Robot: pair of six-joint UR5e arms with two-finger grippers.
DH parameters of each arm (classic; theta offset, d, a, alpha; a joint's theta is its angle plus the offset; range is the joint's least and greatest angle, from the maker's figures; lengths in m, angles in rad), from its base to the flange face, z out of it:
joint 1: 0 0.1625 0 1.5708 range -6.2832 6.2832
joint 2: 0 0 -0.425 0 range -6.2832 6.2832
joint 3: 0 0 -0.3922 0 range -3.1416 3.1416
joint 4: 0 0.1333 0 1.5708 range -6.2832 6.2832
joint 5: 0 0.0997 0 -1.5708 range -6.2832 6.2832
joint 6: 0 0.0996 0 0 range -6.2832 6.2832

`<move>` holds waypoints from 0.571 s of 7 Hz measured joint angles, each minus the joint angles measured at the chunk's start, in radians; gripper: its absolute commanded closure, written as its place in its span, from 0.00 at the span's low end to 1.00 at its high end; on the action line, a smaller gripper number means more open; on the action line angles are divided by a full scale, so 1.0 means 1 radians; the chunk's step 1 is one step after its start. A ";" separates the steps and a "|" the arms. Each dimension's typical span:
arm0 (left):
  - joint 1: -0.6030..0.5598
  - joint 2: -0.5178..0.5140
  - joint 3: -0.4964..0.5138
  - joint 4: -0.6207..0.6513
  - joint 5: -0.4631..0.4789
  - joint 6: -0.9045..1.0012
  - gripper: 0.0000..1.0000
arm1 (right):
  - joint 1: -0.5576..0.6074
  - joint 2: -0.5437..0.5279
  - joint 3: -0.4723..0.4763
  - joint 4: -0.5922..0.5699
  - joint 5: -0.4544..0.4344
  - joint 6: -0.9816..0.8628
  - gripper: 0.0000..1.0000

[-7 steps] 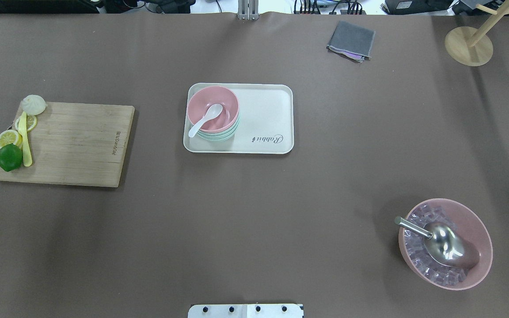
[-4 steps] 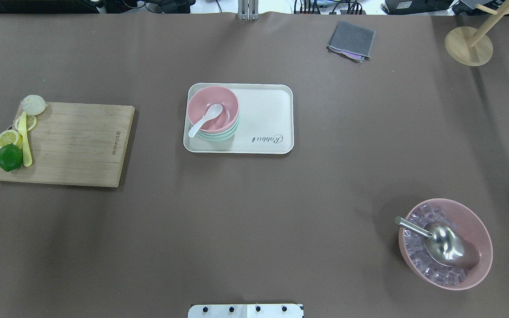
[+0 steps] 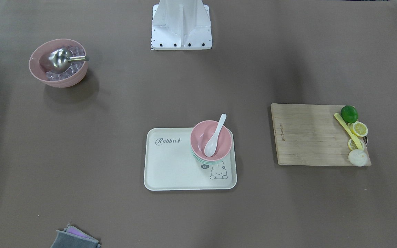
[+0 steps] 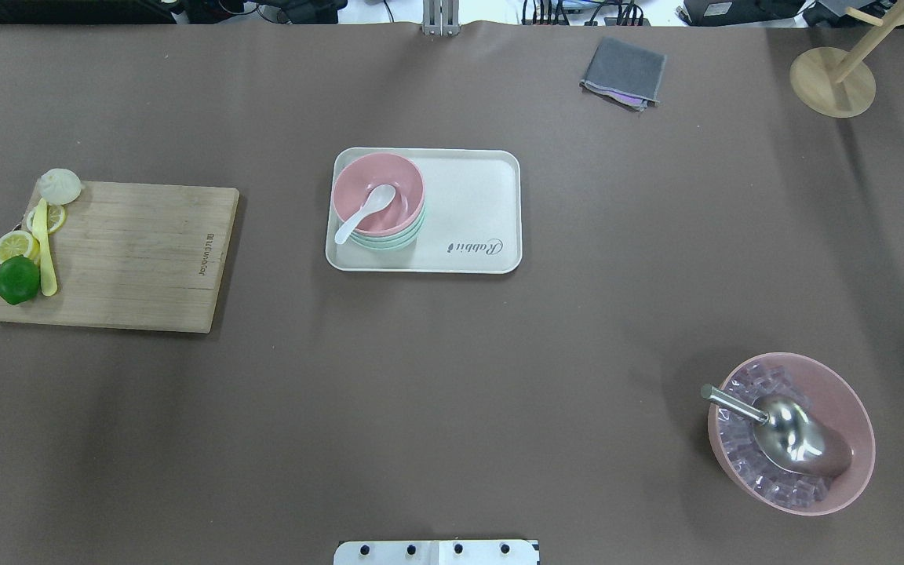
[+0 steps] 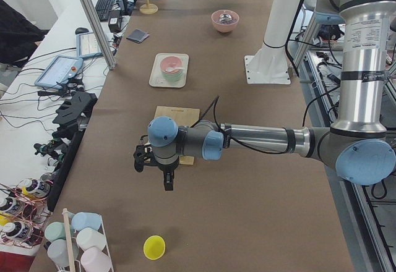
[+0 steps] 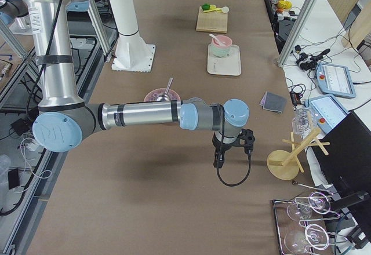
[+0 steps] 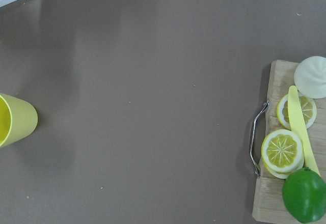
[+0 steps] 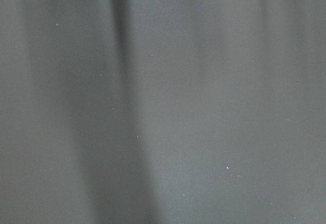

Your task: Stack pink bowl on green and place spoon

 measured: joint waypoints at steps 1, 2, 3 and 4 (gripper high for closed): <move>0.001 0.000 0.001 0.000 0.000 0.000 0.02 | 0.000 0.002 0.000 0.000 0.000 0.000 0.00; 0.001 -0.001 0.002 0.000 0.000 0.000 0.02 | 0.000 0.003 -0.001 0.000 0.000 0.000 0.00; 0.001 -0.002 0.005 -0.001 -0.001 -0.001 0.02 | 0.000 0.003 -0.001 0.000 0.000 0.000 0.00; 0.001 -0.003 0.006 -0.002 -0.001 -0.003 0.02 | 0.000 0.003 -0.001 0.000 0.000 0.000 0.00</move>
